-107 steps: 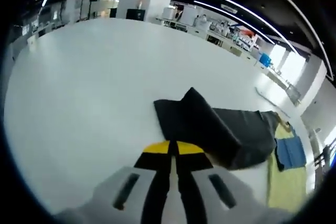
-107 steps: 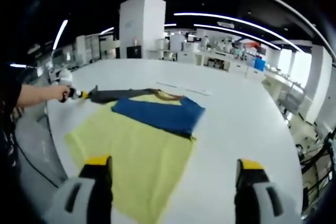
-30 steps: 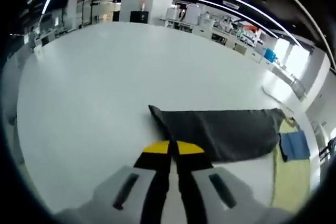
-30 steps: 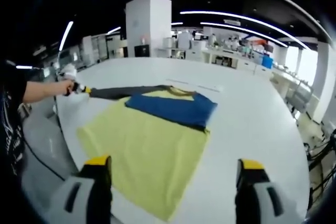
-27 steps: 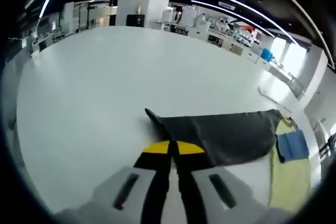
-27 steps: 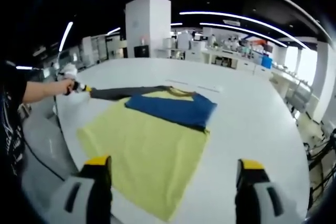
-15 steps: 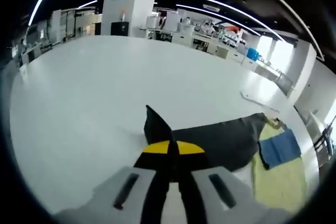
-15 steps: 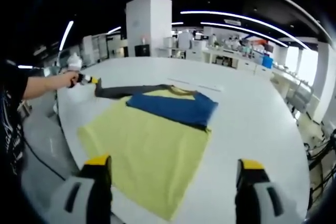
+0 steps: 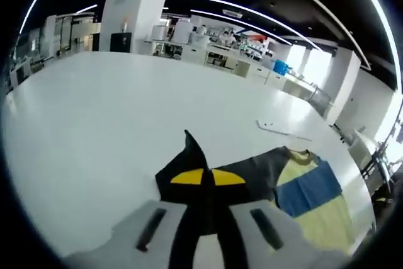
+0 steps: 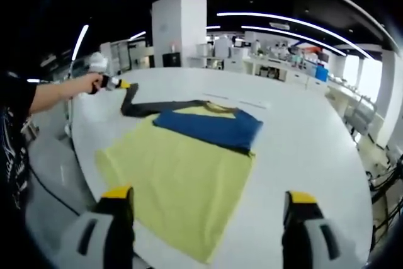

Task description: Fold the garment on the visible template until the final outline fits inside the template.

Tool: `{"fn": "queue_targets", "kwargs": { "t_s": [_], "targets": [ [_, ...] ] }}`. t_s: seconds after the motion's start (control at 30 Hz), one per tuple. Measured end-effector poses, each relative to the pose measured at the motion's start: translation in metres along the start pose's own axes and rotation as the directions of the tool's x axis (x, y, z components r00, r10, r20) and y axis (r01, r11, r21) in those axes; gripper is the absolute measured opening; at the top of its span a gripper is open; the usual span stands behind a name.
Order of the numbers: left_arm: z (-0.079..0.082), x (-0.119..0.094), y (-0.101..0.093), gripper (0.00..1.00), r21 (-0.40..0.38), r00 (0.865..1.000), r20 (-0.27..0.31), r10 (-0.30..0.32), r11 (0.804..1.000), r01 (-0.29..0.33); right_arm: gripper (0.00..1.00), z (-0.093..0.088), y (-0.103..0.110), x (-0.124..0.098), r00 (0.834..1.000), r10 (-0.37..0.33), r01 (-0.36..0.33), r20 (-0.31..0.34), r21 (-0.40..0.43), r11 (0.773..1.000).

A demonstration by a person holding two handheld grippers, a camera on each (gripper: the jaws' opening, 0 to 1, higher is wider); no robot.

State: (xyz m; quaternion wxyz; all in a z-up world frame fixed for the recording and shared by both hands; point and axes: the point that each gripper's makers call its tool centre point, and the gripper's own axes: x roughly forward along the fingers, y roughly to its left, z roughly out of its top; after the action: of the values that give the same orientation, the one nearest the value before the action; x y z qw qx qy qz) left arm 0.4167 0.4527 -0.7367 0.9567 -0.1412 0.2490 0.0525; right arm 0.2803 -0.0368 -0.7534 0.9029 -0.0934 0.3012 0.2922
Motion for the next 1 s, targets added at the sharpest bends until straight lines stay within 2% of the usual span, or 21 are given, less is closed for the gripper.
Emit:
{"fn": "queue_targets", "kwargs": {
  "t_s": [0.27,0.4,0.73,1.0],
  "targets": [
    [0.019,0.012,-0.045,0.0,0.023,0.996,0.019,-0.086,0.996,0.085,1.0,-0.001,0.002,0.0,1.0,0.005,-0.005,-0.004,-0.001,1.0],
    [0.022,0.018,-0.067,0.0,0.051,0.992,0.012,-0.123,0.991,0.122,1.0,-0.001,0.002,0.0,1.0,0.007,-0.007,-0.007,-0.001,1.0],
    [0.027,0.031,-0.105,0.0,0.053,0.983,0.005,-0.184,0.982,0.184,1.0,-0.004,0.003,0.001,1.0,0.007,-0.007,-0.019,0.001,1.0],
    [0.033,0.04,-0.137,0.0,0.091,0.974,-0.003,-0.226,0.97,0.225,1.0,-0.005,0.006,0.003,1.0,0.012,-0.012,-0.019,0.002,1.0]
  ]
}}
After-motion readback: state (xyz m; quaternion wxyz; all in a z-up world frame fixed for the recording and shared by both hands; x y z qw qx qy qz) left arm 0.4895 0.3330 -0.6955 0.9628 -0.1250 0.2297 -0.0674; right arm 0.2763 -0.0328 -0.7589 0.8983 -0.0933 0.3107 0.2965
